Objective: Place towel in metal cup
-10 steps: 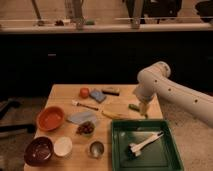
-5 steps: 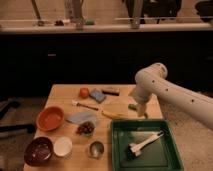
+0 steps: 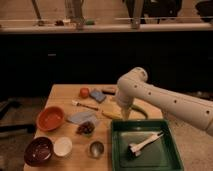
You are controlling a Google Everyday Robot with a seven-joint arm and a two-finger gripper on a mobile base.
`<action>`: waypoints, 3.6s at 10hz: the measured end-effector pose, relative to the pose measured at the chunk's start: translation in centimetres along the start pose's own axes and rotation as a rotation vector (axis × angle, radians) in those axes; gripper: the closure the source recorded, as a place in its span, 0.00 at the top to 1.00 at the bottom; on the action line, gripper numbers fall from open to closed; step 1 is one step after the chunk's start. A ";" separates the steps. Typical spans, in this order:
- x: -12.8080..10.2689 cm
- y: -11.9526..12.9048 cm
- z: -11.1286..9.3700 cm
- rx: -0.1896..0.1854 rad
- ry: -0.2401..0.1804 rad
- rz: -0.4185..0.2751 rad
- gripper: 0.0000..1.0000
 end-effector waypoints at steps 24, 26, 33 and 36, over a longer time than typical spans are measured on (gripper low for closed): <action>-8.5 -6.8 13.0 -0.107 -0.019 -0.179 0.80; -8.7 -6.4 13.8 -0.129 -0.017 -0.185 0.80; -9.4 -5.7 16.0 -0.215 0.025 -0.226 0.70; -8.9 -5.5 15.8 -0.230 0.037 -0.232 0.39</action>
